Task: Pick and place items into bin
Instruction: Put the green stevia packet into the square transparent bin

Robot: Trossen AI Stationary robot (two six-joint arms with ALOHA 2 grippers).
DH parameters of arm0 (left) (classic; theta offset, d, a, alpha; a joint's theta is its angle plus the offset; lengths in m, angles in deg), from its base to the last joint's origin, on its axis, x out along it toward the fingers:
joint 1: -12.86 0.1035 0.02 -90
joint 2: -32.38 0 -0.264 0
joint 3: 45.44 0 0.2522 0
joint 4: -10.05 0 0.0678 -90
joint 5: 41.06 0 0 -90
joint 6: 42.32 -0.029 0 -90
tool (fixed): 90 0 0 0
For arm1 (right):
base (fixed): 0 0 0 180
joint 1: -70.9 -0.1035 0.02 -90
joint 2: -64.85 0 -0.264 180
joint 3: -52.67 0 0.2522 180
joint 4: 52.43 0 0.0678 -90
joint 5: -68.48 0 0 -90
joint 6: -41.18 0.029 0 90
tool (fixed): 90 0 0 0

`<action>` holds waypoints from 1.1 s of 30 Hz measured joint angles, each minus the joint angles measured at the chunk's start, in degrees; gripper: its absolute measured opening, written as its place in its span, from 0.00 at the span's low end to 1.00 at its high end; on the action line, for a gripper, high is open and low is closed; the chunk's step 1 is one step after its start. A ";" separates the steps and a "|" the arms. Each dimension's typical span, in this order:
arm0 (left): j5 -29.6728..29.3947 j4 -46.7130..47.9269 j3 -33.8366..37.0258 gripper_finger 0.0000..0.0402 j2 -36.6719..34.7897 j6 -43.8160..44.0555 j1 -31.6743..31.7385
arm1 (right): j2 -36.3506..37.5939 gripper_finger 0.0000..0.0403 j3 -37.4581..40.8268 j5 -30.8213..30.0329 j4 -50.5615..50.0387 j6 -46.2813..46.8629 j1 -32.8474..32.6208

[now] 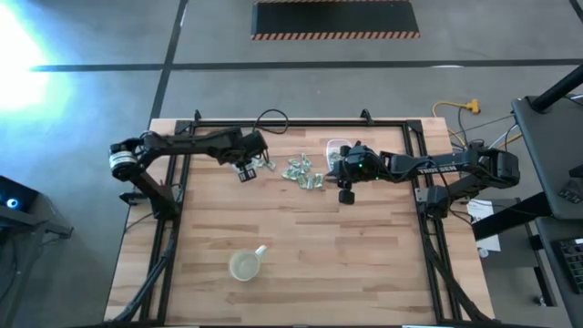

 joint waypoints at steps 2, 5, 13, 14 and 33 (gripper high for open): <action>0.02 0.07 0.72 0.03 0.02 0.16 -0.02 | 0.00 0.17 0.07 0.00 0.02 -0.03 0.00; 0.01 0.01 1.04 0.03 0.02 1.36 0.06 | 0.00 0.16 0.07 0.00 0.05 -0.10 0.00; 5.82 0.57 1.45 0.03 0.04 1.45 0.22 | 0.00 0.16 0.07 0.00 0.11 0.28 0.00; 6.43 0.55 1.45 0.03 0.06 1.45 0.20 | 0.00 0.17 0.07 0.00 0.11 0.28 0.00; 6.48 7.24 1.48 0.03 -0.23 5.90 0.22 | 0.00 0.16 0.07 0.00 0.11 0.43 0.00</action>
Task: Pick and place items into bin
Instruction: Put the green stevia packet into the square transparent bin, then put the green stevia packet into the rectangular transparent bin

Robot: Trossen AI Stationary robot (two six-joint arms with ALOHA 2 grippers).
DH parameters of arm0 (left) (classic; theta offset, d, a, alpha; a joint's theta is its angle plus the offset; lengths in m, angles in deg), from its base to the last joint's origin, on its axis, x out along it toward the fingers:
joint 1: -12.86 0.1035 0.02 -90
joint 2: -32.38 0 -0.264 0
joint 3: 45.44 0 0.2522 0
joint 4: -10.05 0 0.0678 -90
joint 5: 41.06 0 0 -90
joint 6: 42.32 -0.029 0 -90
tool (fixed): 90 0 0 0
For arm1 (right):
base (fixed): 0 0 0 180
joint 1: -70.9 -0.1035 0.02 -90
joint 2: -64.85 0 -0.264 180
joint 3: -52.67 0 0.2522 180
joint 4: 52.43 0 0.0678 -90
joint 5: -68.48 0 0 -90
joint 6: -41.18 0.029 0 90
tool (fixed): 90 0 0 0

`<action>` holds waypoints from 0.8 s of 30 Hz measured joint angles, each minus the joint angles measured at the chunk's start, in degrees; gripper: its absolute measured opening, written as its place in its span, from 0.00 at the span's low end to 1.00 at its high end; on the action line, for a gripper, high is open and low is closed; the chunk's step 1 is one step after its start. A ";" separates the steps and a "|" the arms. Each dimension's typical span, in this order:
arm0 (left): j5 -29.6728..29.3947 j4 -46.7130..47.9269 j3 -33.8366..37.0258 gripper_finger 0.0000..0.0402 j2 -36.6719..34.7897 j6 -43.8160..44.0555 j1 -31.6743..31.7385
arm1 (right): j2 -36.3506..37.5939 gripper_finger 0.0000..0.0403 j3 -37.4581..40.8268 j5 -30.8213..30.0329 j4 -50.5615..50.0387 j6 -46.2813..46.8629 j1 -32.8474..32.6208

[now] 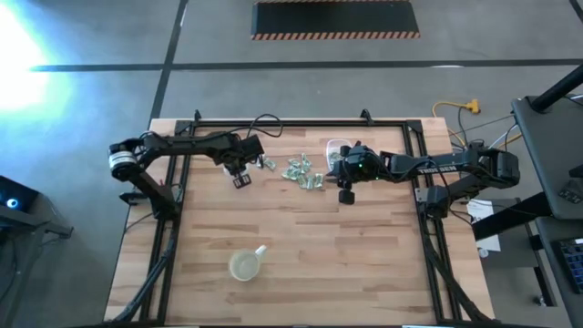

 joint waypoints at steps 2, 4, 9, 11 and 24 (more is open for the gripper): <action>-0.38 -0.30 0.00 0.03 -0.04 -0.25 0.00 | 0.00 0.16 0.00 0.00 0.00 0.00 0.00; -0.42 -0.27 0.00 0.05 -0.19 -0.46 0.00 | 0.00 0.17 0.00 0.00 0.00 0.00 0.00; -0.75 -1.23 0.00 0.15 -1.04 -1.51 -0.02 | 0.00 0.18 0.00 0.00 0.00 -0.11 0.00; -1.38 -1.68 0.00 0.20 -1.69 -1.52 -0.02 | 0.00 0.18 0.00 0.00 0.00 -0.13 0.00; -2.35 -6.84 -0.18 0.32 -16.07 -0.36 -6.72 | -0.53 0.17 0.04 4.74 3.05 0.06 -0.32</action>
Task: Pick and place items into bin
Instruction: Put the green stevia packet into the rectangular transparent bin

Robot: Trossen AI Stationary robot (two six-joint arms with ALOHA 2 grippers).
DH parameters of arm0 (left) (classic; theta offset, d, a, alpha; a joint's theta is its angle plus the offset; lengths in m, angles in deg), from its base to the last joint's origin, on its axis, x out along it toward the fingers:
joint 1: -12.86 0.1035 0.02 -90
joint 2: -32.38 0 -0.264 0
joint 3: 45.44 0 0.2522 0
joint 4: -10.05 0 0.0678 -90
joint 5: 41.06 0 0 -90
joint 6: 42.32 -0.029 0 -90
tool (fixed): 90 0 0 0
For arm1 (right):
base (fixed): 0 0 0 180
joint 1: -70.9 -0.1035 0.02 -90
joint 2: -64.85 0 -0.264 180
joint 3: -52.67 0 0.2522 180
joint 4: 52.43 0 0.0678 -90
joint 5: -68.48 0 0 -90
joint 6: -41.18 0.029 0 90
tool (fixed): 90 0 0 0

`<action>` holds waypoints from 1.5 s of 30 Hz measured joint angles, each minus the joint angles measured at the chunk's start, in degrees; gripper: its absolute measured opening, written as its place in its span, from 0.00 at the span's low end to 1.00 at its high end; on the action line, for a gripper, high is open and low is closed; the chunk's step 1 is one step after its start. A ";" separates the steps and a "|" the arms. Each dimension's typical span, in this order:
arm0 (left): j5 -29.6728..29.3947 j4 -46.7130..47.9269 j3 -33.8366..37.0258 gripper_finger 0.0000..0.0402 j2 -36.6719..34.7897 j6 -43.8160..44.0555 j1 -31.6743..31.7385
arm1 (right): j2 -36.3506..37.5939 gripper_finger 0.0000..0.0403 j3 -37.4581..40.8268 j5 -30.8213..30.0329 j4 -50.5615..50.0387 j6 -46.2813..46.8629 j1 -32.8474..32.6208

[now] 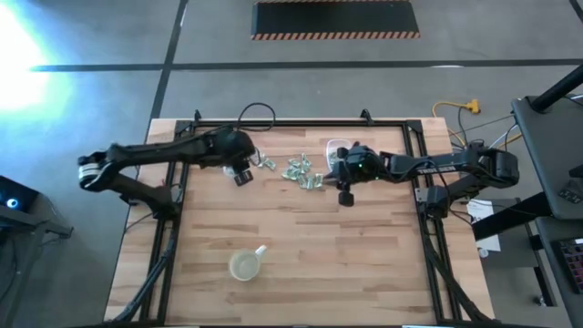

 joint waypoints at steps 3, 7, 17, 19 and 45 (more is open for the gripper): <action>0.02 -3.21 1.57 0.32 -4.03 0.44 -3.79 | -1.98 0.18 -0.09 1.25 2.92 -0.04 -0.99; 0.08 -12.33 7.00 0.32 -9.55 0.46 -8.41 | -6.42 0.20 -0.88 0.98 5.79 -0.88 -2.78; -0.04 -32.27 25.00 0.32 -20.48 -0.84 -12.76 | -13.40 0.34 -7.61 -7.16 -2.01 -1.66 -3.52; -0.66 -32.50 26.16 0.32 -22.05 -1.52 -12.76 | -13.99 0.38 -9.35 -8.25 -3.14 -1.68 -3.55; -1.17 -33.49 26.34 0.32 -26.19 -2.62 -12.91 | -29.77 0.50 -33.59 -15.73 -28.56 5.54 -0.71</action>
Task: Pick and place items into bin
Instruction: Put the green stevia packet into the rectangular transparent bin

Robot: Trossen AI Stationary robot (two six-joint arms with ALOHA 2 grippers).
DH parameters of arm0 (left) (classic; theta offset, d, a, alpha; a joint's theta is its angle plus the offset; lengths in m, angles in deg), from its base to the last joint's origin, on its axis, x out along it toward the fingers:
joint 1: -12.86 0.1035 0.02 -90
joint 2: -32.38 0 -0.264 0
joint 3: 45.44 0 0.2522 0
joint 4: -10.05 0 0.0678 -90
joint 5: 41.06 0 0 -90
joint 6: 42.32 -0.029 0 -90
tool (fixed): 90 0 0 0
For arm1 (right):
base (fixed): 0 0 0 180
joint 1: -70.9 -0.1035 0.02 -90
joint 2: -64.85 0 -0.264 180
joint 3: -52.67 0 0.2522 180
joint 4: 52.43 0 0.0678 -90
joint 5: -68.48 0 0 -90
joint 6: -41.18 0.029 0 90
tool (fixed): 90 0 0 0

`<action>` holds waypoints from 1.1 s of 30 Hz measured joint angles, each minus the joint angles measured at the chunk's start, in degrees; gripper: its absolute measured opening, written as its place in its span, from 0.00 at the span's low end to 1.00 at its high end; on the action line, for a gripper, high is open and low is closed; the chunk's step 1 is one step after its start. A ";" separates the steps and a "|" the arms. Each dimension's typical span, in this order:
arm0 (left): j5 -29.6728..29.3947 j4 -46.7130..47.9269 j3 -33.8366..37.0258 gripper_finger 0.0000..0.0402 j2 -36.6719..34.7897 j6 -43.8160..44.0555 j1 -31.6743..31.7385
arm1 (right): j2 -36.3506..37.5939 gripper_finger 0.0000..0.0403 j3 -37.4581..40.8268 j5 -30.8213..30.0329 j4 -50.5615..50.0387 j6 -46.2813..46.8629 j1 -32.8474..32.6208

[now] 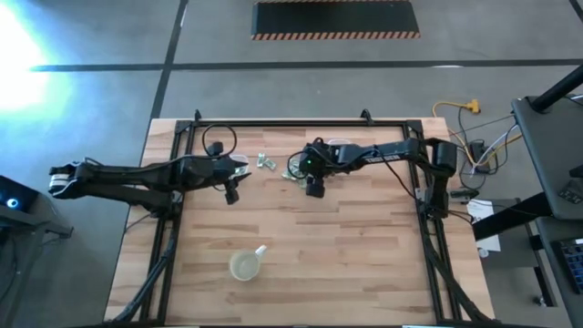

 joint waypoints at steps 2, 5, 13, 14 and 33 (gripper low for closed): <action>-0.01 -0.67 -0.01 0.32 0.31 -0.02 0.00 | -0.18 0.50 0.02 1.61 -0.57 0.74 0.31; 0.04 -1.07 -0.02 0.32 0.57 -0.02 0.00 | -1.25 0.50 0.02 4.71 -0.78 0.92 0.53; 0.07 -1.49 -0.04 0.32 1.22 -0.04 0.00 | -3.79 0.50 0.07 4.52 -1.47 1.79 0.92; 0.07 -1.72 -0.04 0.32 1.26 -0.04 0.00 | -3.88 0.50 0.07 4.48 -1.48 1.80 0.94; 0.07 -1.81 -0.09 0.32 1.82 -0.09 0.02 | -3.21 0.10 0.11 4.51 -1.39 0.91 0.64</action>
